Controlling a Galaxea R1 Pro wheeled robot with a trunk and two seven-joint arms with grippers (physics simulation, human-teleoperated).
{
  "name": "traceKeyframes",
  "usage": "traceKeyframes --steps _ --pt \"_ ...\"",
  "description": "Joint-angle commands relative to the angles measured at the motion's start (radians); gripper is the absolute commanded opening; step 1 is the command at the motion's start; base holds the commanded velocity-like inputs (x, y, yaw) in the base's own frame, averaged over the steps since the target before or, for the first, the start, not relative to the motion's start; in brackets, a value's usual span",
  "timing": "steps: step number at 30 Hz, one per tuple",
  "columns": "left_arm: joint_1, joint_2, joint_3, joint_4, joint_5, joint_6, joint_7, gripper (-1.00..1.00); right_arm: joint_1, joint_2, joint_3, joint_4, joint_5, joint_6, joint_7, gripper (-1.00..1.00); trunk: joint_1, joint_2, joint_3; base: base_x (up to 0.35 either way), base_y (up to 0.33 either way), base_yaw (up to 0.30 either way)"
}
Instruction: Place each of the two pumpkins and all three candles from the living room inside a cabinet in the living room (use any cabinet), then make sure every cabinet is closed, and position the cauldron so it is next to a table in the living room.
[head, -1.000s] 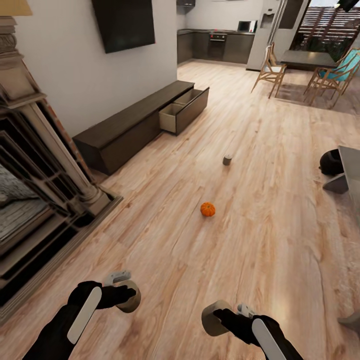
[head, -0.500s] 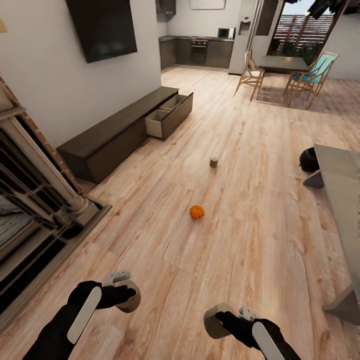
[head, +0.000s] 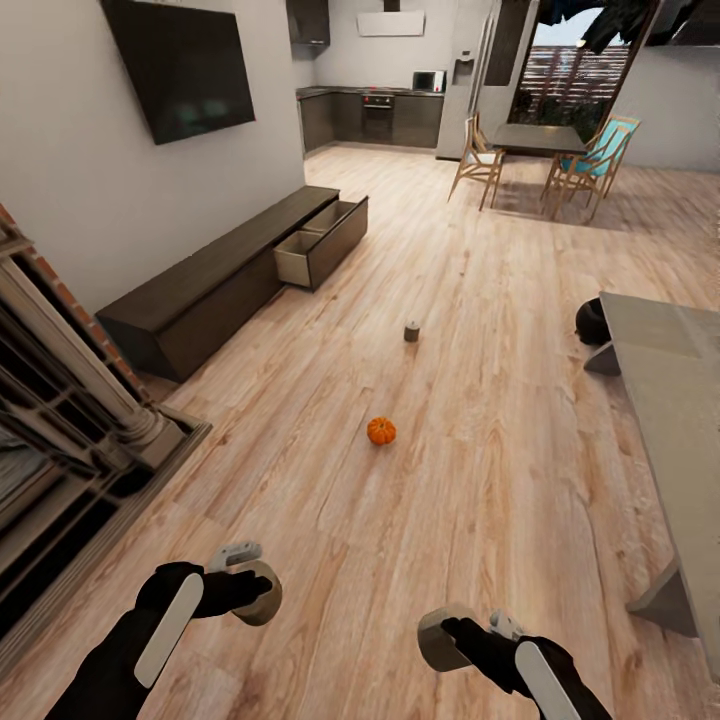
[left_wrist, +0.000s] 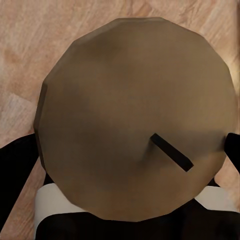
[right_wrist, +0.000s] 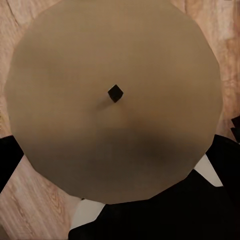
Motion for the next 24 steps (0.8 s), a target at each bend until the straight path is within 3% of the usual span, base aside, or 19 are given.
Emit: traceKeyframes --steps 1,16,24 --pt "0.000 0.001 -0.002 -0.001 0.010 0.002 0.011 -1.00 0.000 -0.001 0.003 -0.001 -0.011 0.001 -0.010 -1.00 -0.004 0.007 0.004 0.000 0.000 -0.085" --pt "0.000 0.001 -0.003 0.000 0.006 0.002 0.011 -1.00 0.000 -0.002 0.002 0.000 -0.012 -0.023 -0.012 -1.00 -0.061 0.112 0.074 0.000 0.000 -0.080" --pt "-0.001 0.002 -0.005 -0.001 0.005 0.001 0.007 -1.00 0.000 -0.001 0.002 0.016 -0.012 -0.061 -0.015 -1.00 -0.061 0.112 0.087 0.014 0.000 -0.078"
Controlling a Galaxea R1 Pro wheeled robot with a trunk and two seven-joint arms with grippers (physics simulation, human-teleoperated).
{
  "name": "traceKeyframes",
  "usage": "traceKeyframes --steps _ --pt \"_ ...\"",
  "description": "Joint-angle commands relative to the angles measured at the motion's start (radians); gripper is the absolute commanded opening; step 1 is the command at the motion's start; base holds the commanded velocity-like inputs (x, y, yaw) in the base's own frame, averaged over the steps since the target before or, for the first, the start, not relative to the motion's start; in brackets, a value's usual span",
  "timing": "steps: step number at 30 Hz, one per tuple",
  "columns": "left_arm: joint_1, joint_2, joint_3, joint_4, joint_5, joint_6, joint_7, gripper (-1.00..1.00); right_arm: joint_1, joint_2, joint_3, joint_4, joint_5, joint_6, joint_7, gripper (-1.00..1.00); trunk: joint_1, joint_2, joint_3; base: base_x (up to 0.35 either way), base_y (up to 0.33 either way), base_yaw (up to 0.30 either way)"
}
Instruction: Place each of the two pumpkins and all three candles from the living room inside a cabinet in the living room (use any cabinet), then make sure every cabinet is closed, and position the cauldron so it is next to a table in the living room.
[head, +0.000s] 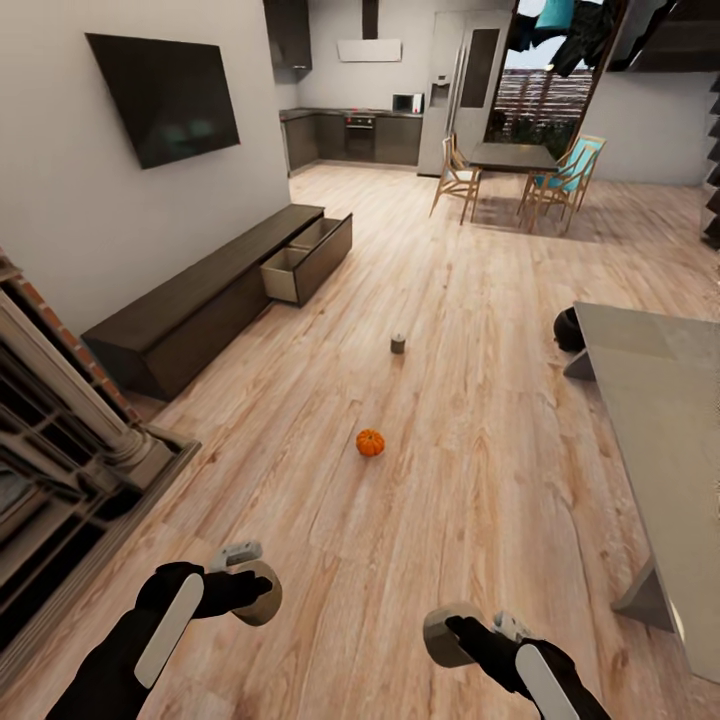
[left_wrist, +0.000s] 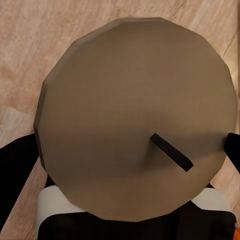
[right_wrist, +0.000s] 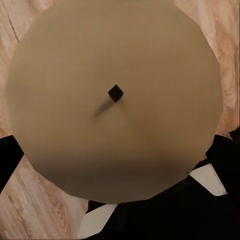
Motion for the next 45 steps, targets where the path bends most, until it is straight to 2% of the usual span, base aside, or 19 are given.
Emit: traceKeyframes --steps 1,9,19,38,45 --pt "-0.001 0.001 -0.004 -0.001 0.010 0.002 0.011 -1.00 -0.001 -0.001 0.004 0.007 -0.013 -0.007 -0.010 -1.00 0.000 -0.001 0.001 0.041 0.000 -0.077" --pt "-0.001 0.003 -0.007 -0.001 0.008 0.002 0.013 -1.00 -0.001 0.001 0.001 0.029 -0.012 -0.020 -0.012 -1.00 0.000 -0.001 0.013 0.125 0.000 -0.062" --pt "-0.001 0.003 -0.007 -0.001 0.007 0.002 0.013 -1.00 -0.001 0.001 0.003 0.030 -0.012 -0.046 -0.012 -1.00 0.000 -0.001 0.018 0.324 0.000 -0.003" --pt "-0.001 0.002 -0.008 -0.001 0.006 0.003 0.013 -1.00 -0.001 0.002 0.003 0.030 -0.012 -0.049 -0.014 -1.00 0.000 -0.001 0.048 0.327 0.058 0.000" --pt "-0.001 0.002 -0.008 -0.001 0.008 0.003 0.012 -1.00 -0.001 0.000 0.003 0.030 -0.012 -0.049 -0.014 -1.00 0.000 -0.001 0.059 0.102 0.002 0.000"
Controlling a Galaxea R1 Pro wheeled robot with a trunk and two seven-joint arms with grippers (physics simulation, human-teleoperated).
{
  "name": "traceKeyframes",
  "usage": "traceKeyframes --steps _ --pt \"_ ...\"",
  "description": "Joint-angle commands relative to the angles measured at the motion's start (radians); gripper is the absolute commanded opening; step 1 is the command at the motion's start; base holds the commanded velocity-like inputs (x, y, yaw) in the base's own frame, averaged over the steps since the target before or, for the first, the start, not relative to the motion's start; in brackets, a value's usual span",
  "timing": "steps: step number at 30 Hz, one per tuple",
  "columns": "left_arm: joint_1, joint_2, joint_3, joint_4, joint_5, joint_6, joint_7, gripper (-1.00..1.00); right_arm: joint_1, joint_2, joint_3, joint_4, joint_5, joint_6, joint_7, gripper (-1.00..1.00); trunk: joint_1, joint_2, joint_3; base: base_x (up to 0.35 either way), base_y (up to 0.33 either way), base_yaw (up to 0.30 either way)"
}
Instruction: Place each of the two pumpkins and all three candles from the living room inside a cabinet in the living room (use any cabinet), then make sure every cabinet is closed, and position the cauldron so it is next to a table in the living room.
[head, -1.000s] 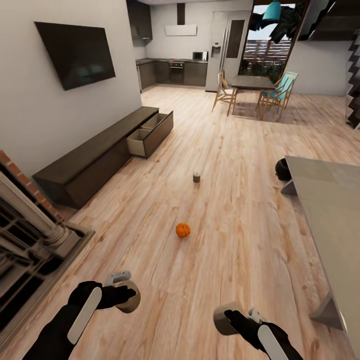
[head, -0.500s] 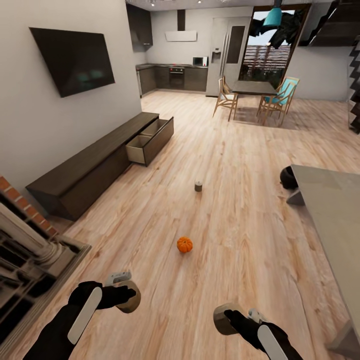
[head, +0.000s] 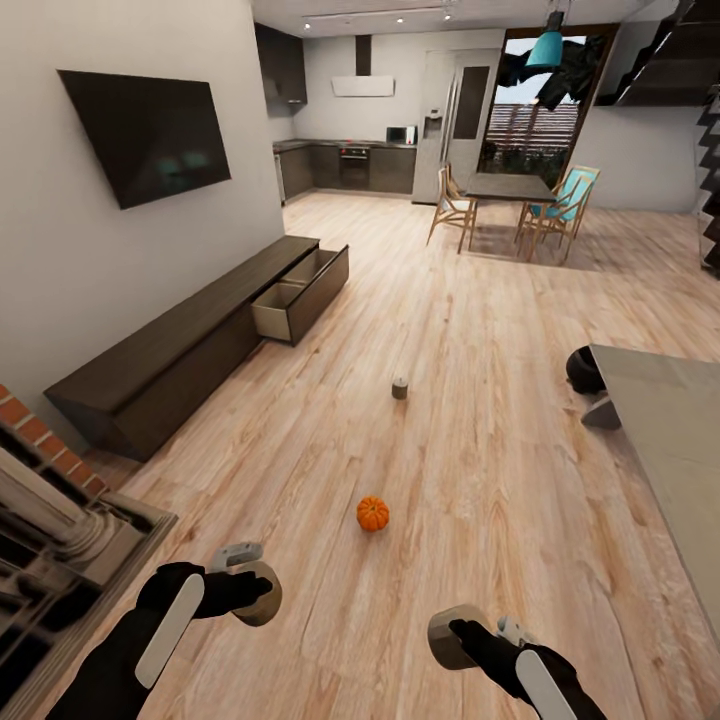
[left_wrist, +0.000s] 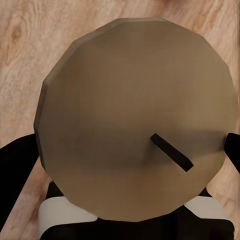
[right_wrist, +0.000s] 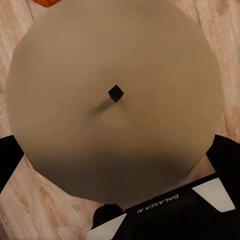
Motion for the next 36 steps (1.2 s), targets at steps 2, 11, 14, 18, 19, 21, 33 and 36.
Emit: traceKeyframes --steps 2,11,14,18,19,21,33,36 --pt "-0.001 0.001 -0.003 -0.001 0.011 0.002 0.010 -1.00 0.000 -0.001 0.004 -0.002 -0.011 0.001 -0.010 -1.00 0.000 -0.001 0.002 0.008 0.000 0.000" --pt "-0.001 0.001 -0.003 -0.001 0.011 0.002 0.010 -1.00 0.000 -0.001 0.004 -0.002 -0.011 0.001 -0.010 -1.00 0.000 -0.001 0.017 0.001 0.000 0.000" --pt "-0.001 0.001 -0.003 -0.001 0.011 0.002 0.010 -1.00 0.000 -0.001 0.004 -0.002 -0.011 0.001 -0.010 -1.00 0.000 -0.001 0.022 0.000 0.000 0.000" --pt "0.000 0.001 -0.003 -0.001 0.011 0.002 0.010 -1.00 0.000 -0.001 0.004 -0.001 -0.011 0.001 -0.010 -1.00 0.000 -0.001 0.028 0.000 0.000 0.000" --pt "-0.001 0.001 -0.003 -0.001 0.011 0.002 0.010 -1.00 0.000 -0.001 0.004 -0.001 -0.011 0.001 -0.010 -1.00 0.000 -0.001 0.030 0.000 0.000 0.000" --pt "-0.001 0.001 -0.003 -0.001 0.011 0.002 0.010 -1.00 0.000 -0.001 0.004 -0.001 -0.011 0.001 -0.010 -1.00 0.000 -0.001 0.033 0.000 0.000 0.000" --pt "-0.001 0.002 -0.003 -0.001 0.008 0.002 0.013 -1.00 0.000 -0.001 0.004 0.000 -0.011 0.001 -0.010 -1.00 0.000 -0.001 0.052 0.088 -0.069 0.000" --pt "-0.001 0.002 -0.003 -0.001 0.008 0.001 0.013 -1.00 0.000 -0.001 0.004 0.000 -0.011 0.001 -0.010 -1.00 0.000 -0.001 0.054 0.196 -0.173 0.000"
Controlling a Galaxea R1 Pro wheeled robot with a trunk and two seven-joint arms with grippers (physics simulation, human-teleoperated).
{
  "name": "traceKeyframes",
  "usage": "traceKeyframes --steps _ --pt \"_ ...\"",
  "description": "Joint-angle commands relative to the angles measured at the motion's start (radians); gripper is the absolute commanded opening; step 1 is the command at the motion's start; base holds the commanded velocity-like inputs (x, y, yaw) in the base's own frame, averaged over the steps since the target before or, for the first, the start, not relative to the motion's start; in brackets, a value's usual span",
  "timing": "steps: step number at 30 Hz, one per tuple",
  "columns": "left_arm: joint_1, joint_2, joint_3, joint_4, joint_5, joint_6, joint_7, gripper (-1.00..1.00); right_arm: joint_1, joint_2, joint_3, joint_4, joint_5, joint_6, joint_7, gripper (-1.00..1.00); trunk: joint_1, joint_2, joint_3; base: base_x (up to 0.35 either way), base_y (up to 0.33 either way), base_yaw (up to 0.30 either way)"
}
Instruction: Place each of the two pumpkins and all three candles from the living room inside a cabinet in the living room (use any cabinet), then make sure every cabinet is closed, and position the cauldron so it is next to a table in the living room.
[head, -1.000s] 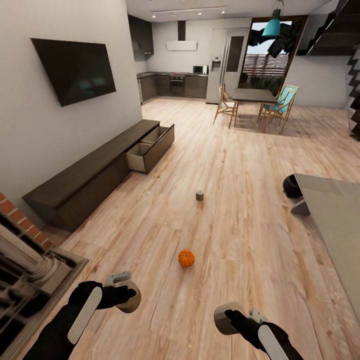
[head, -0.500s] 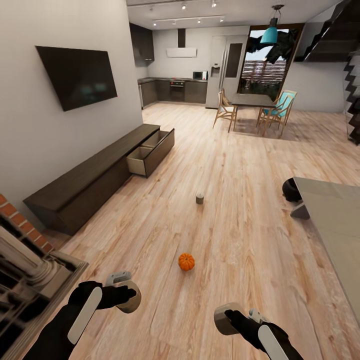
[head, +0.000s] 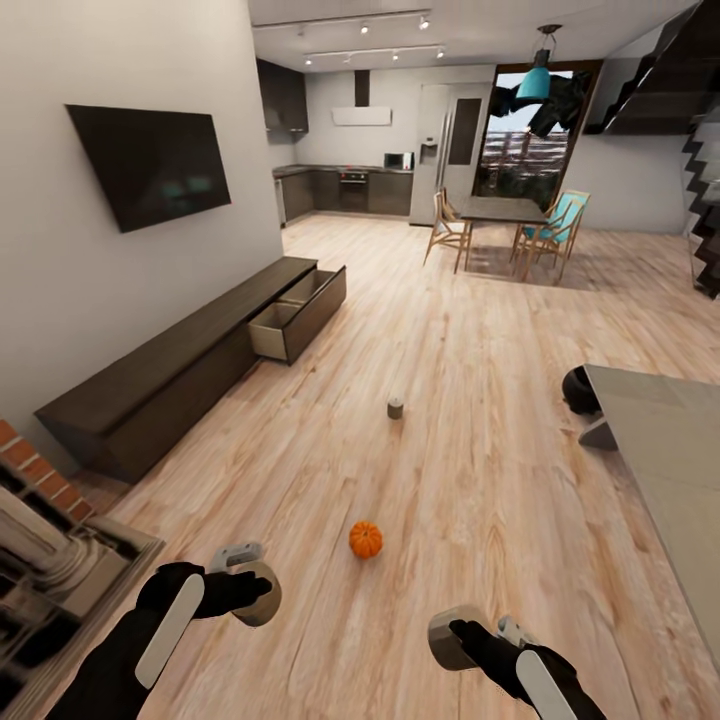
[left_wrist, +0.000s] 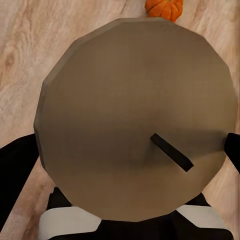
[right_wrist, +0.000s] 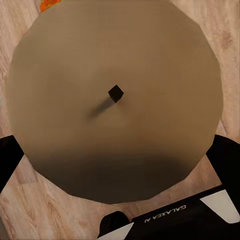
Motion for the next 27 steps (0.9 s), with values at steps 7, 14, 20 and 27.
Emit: traceKeyframes --steps 7,14,20,27 --pt "0.000 0.001 -0.002 -0.001 0.010 0.003 0.011 -1.00 0.000 0.000 0.003 -0.002 -0.012 0.002 -0.008 -1.00 0.000 -0.001 0.000 0.201 -0.175 -0.132" --pt "-0.001 0.002 -0.002 -0.001 0.009 0.003 0.011 -1.00 0.000 0.000 0.004 -0.002 -0.013 0.002 -0.006 -1.00 0.000 -0.001 0.000 0.193 -0.040 -0.274" --pt "-0.001 0.002 -0.002 -0.001 0.009 0.003 0.011 -1.00 0.000 0.000 0.003 -0.002 -0.013 0.002 -0.007 -1.00 0.000 -0.001 0.000 0.174 -0.002 -0.282" --pt "-0.001 0.002 -0.002 -0.001 0.009 0.003 0.011 -1.00 0.000 0.000 0.003 -0.001 -0.013 0.001 -0.007 -1.00 0.000 -0.001 0.000 0.163 0.000 -0.283"
